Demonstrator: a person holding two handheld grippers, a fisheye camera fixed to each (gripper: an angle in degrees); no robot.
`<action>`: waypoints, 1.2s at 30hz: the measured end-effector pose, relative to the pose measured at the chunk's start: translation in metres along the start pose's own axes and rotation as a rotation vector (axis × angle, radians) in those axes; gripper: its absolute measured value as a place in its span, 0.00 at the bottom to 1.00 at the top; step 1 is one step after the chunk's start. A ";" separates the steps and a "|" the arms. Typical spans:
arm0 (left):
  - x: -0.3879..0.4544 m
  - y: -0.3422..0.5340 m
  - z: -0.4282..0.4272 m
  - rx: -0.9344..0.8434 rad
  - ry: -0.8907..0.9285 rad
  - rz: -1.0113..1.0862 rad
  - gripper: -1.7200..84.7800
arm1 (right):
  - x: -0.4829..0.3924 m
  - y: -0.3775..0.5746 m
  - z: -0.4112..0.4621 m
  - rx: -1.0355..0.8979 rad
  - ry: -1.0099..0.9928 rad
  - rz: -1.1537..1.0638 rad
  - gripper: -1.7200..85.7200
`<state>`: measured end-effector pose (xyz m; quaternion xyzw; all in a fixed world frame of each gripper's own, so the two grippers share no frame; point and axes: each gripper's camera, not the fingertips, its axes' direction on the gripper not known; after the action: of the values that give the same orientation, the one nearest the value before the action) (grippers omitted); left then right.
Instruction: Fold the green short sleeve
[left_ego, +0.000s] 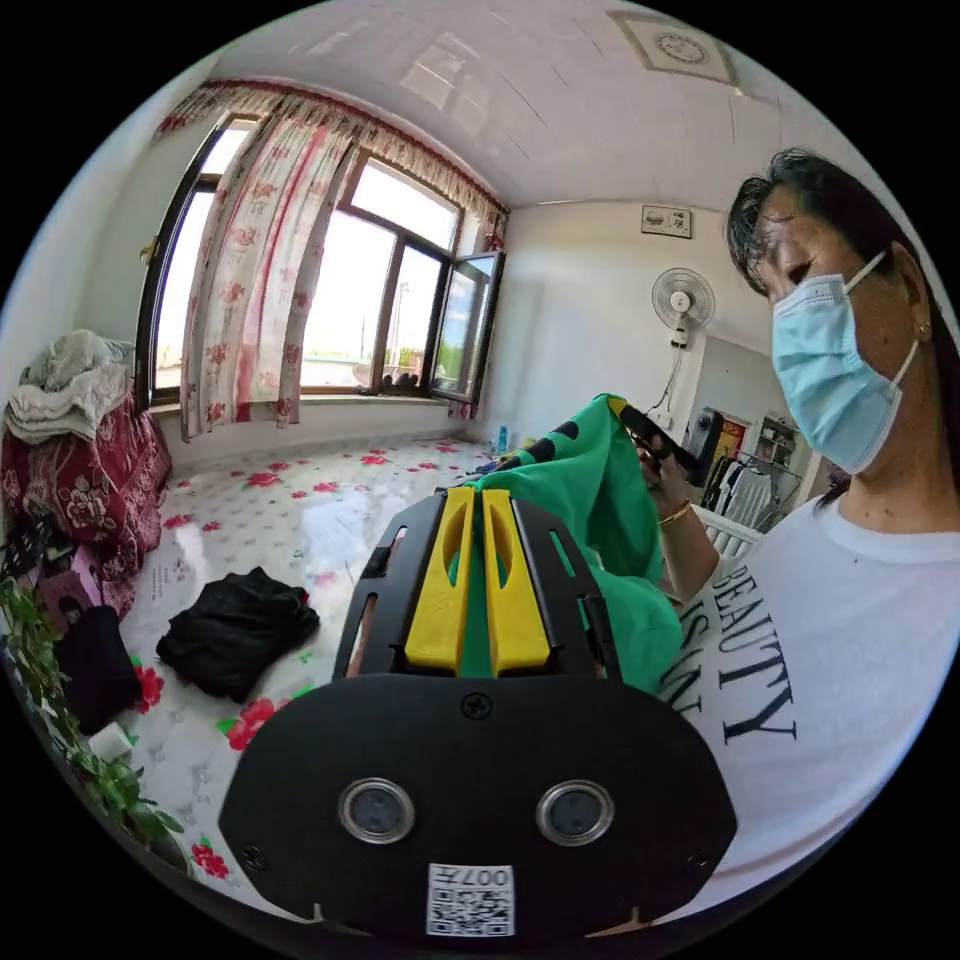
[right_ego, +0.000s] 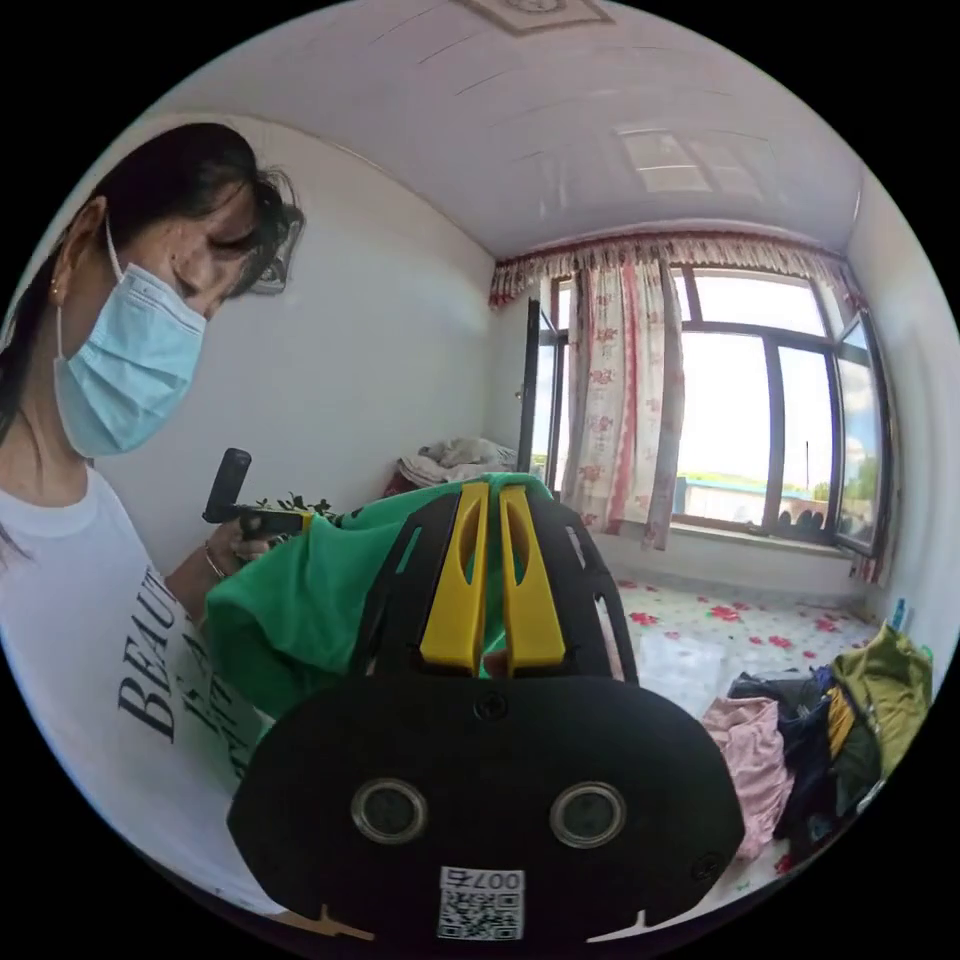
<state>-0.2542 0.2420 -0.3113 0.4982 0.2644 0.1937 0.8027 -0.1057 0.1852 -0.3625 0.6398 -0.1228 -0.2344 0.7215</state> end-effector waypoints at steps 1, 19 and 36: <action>-0.015 -0.006 0.015 -0.007 -0.056 -0.031 0.02 | 0.005 -0.003 0.013 -0.021 0.002 0.002 0.03; -0.171 0.226 0.251 -0.675 -0.328 -0.576 0.16 | -0.010 0.336 0.267 -1.061 -0.185 0.387 0.16; -0.262 0.097 0.251 -0.625 -0.439 -0.450 0.01 | 0.179 0.200 0.252 -0.846 0.268 0.196 0.03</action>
<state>-0.3094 -0.0414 -0.0720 0.1908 0.1183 -0.0254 0.9741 -0.0358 -0.1069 -0.1503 0.2990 0.0186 -0.1097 0.9478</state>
